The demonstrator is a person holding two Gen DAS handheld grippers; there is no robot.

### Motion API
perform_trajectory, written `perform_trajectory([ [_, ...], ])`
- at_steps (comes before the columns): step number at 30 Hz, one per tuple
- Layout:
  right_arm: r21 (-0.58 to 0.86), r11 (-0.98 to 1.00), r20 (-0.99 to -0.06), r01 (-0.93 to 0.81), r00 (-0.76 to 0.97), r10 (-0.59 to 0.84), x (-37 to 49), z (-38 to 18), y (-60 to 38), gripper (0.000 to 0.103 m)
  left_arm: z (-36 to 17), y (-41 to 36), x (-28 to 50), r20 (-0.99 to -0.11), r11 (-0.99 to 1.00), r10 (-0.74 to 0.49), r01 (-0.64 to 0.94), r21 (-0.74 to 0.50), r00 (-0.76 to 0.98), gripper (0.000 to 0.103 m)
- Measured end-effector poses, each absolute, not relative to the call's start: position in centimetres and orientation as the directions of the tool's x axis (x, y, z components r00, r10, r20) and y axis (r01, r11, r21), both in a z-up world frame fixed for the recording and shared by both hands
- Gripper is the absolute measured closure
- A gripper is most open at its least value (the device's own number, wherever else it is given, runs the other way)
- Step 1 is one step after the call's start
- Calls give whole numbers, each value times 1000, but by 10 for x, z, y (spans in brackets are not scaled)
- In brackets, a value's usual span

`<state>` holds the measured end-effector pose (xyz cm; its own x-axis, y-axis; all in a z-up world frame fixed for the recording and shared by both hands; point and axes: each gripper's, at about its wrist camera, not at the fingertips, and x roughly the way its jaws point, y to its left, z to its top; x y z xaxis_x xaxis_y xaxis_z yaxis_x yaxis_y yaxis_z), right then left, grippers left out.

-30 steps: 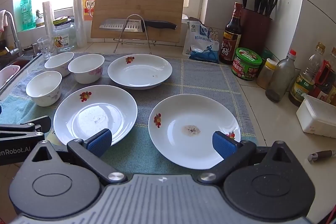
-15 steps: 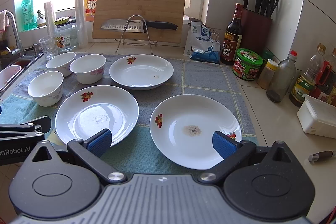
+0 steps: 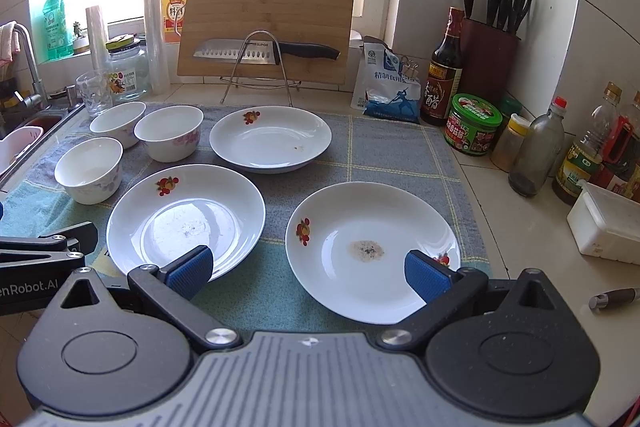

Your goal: Organize plates and bowls

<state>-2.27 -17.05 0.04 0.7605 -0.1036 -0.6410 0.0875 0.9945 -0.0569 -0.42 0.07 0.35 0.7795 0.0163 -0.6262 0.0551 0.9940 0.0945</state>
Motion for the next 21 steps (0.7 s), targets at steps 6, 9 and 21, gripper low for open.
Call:
perform_trajectory([
  [6,-55,995,-638,84,764,-100,-24,1,-172,0,3,0,-5,-623,994,18,52,94,782,1],
  [9,-55,995,-637,83,765,-98,-24,1,-172,0,4,0,-6,-621,994,22,48,95,784,1],
  [21,-53,996,-633,78,769,-93,-24,2,-173,0,5,-1,-8,-618,995,27,40,94,786,1],
])
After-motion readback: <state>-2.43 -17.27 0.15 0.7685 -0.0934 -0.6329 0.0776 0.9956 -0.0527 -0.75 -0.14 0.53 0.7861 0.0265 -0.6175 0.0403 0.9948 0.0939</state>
